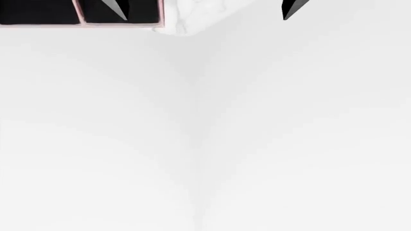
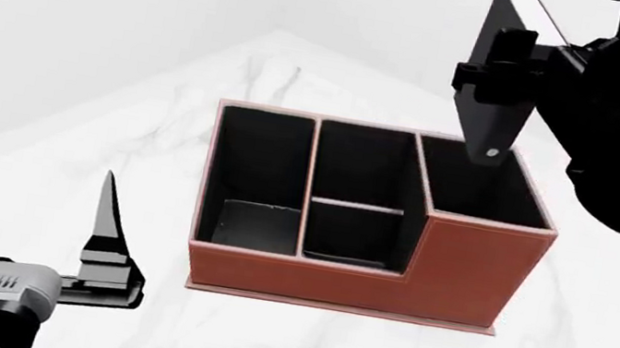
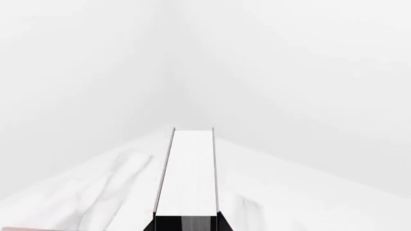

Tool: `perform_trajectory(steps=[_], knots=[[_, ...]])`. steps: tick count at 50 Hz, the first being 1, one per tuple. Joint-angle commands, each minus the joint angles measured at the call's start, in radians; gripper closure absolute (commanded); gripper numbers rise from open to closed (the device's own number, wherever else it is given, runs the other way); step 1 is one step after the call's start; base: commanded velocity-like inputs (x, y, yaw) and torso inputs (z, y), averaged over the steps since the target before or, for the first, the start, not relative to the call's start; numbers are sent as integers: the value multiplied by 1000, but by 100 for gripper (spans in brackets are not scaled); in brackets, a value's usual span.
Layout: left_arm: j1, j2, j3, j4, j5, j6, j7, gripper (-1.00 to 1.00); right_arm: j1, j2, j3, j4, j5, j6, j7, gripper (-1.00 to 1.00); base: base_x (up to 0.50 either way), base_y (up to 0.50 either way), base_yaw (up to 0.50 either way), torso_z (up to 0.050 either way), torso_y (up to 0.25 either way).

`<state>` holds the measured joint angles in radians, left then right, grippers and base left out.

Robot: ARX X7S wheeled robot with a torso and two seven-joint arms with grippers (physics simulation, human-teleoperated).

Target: Pick up the book and place it in the right compartment of the caddy.

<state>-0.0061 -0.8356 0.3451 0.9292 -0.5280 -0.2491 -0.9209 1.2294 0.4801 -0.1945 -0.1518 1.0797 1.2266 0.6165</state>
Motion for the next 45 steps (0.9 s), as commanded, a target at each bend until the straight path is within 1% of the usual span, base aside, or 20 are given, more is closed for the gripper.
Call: perform_trajectory(steps=[1, 19, 34, 45], knots=[[0, -3, 0, -1, 0, 2, -3, -100, 2, 20, -30, 69, -96, -57, -52, 100, 0, 0, 0, 0, 0], [2, -3, 6, 1, 5, 5, -5, -100, -21, 17, -77, 150, -160, -136, -106, 100, 0, 0, 0, 1, 2], [-1, -6, 5, -4, -1, 8, -4, -100, -12, 19, -105, 189, -188, -159, -129, 100, 0, 0, 0, 0, 1], [-1, -7, 6, -5, -3, 10, -6, -100, 18, 4, -150, 297, -250, -221, -178, 100, 0, 0, 0, 1, 2]])
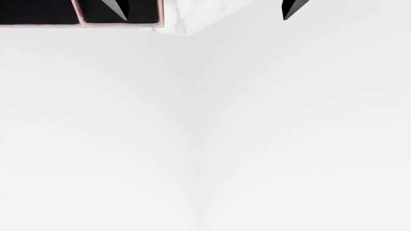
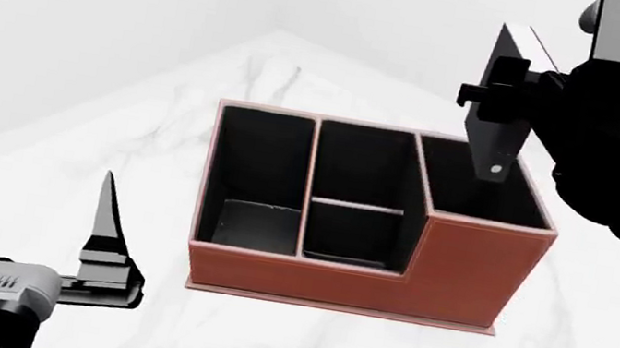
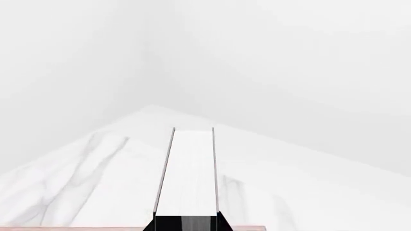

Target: Pick up the book and place it in the right compartment of the caddy.

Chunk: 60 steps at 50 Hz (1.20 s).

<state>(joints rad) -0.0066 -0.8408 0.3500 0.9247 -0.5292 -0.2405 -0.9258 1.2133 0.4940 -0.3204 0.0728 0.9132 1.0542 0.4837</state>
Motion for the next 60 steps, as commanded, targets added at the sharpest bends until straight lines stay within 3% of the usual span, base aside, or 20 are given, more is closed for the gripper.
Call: perform_trajectory(steps=[1, 20, 60], knots=[[-1, -2, 1, -1, -2, 1, -1, -100, 37, -12, -26, 79, -87, -51, -47, 100, 0, 0, 0, 0, 0], [-2, -1, 4, -9, -1, 6, -2, -100, 57, -47, -87, 232, -163, -150, -120, 100, 0, 0, 0, 0, 2], [-7, 0, 11, -15, 0, 9, -3, -100, 19, -52, -102, 282, -177, -195, -142, 100, 0, 0, 0, 0, 2]])
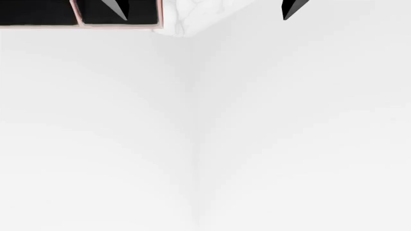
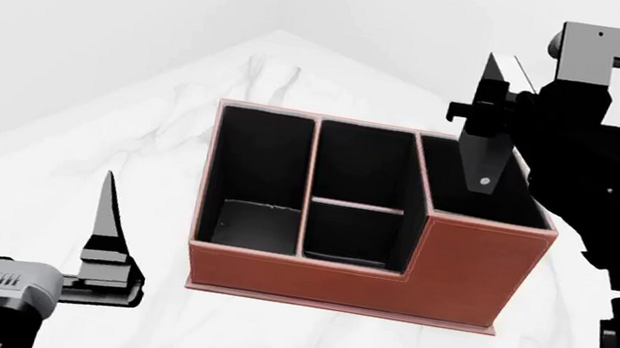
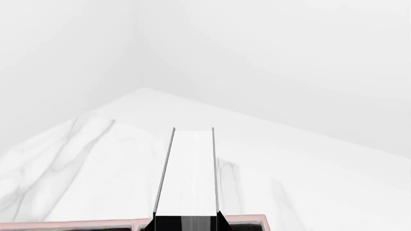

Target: Pick up the book and place it in the right compartment of the caddy.

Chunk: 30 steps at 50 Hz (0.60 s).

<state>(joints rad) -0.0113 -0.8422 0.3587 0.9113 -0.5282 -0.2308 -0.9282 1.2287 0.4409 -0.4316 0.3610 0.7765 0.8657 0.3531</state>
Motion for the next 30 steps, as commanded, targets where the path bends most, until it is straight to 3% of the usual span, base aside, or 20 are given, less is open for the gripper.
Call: perform_trajectory(steps=[1, 30], knots=[[-3, 1, 3, -2, -1, -1, 0, -100, 2, 2, 9, -6, -39, -7, -12, 100, 0, 0, 0, 0, 0], [-2, -3, 4, 0, -2, 1, -5, -100, -47, 8, 15, -15, -31, -21, -3, 100, 0, 0, 0, 0, 1]])
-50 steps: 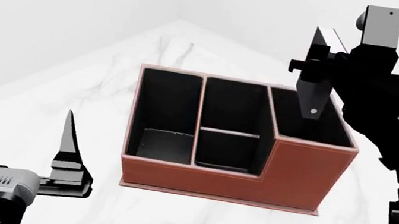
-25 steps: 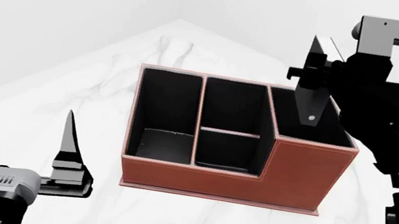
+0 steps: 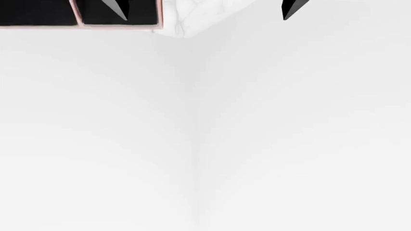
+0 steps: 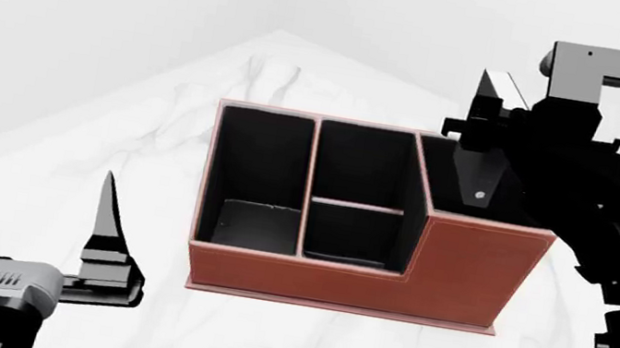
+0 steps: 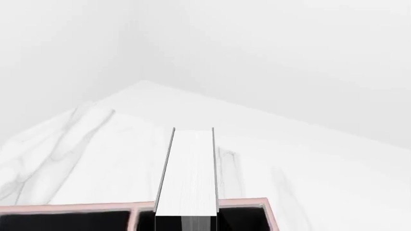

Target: Pick up the book and place it in the right compartment of the caddy.

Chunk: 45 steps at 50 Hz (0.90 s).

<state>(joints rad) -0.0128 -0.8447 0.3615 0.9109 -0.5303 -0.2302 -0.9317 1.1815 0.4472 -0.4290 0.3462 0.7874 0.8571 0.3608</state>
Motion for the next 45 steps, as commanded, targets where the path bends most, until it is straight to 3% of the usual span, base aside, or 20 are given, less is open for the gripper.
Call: perform_trajectory(steps=[1, 45], knots=[[0, -1, 2, 0, 1, 0, -2, -100, -1, 1, 12, 1, -42, -14, -12, 100, 0, 0, 0, 0, 0], [-2, -3, 6, -5, 1, 5, -3, -100, -50, -8, 4, 63, -59, -75, -27, 100, 0, 0, 0, 0, 2]])
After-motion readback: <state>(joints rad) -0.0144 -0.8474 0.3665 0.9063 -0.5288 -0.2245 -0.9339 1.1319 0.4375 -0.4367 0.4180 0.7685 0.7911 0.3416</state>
